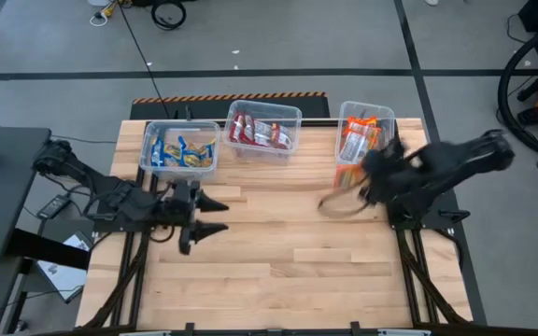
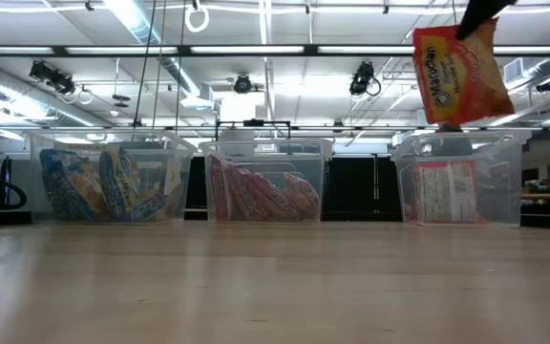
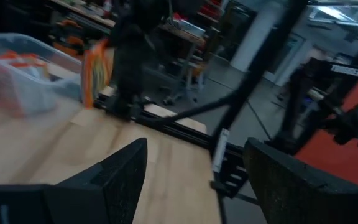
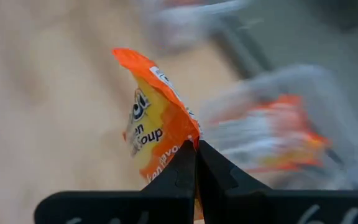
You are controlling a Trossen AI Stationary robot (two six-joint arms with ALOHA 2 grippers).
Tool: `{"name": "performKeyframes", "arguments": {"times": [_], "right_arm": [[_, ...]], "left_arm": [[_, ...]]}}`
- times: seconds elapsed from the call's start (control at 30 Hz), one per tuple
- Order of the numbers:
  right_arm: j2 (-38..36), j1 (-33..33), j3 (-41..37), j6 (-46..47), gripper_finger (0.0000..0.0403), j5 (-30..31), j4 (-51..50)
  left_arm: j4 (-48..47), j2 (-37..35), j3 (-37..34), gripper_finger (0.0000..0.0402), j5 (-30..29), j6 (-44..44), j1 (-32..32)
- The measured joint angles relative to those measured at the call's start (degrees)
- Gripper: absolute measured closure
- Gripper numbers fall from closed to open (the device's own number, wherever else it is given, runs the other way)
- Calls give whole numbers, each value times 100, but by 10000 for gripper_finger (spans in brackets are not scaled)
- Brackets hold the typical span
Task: Sort Maruchan noodles
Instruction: Put the right orange noodle pack into the right transparent bin
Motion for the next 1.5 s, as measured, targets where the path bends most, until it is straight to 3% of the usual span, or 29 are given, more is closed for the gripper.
{"name": "performKeyframes", "arguments": {"times": [0.1, 0.2, 0.3, 0.57, 0.7, 0.87, 1.23, 1.5], "right_arm": [[-681, -522, -17, 348, 395, 826, -377], [-1335, -1152, -192, -201, 395, 1302, 26], [-1857, -1832, -532, -866, 395, 1391, 356], [-2947, -3001, -2074, -2035, 396, 382, 2349], [-3002, -3476, -2881, -2311, 396, 62, 3347], [-2890, -4085, -3559, -2006, 396, -259, 3790], [-2540, -5435, -3858, -1565, 396, -2035, 3974], [-1514, -6329, -3851, -1560, 389, -3037, 4172]], "left_arm": [[4, 0, 0, 131, 3, 55, 348], [29, 0, 0, 131, 138, 171, 772], [185, 2, 0, 131, 416, 384, 1255], [961, 2, 0, 131, 989, 724, 2407], [1134, 24, 0, 131, 1134, 741, 2718], [1161, 24, -2, 131, 1137, 747, 2876], [1167, 24, -2, 131, 1135, 581, 3141], [1170, 24, -2, 131, 1123, 160, 3478]]}}
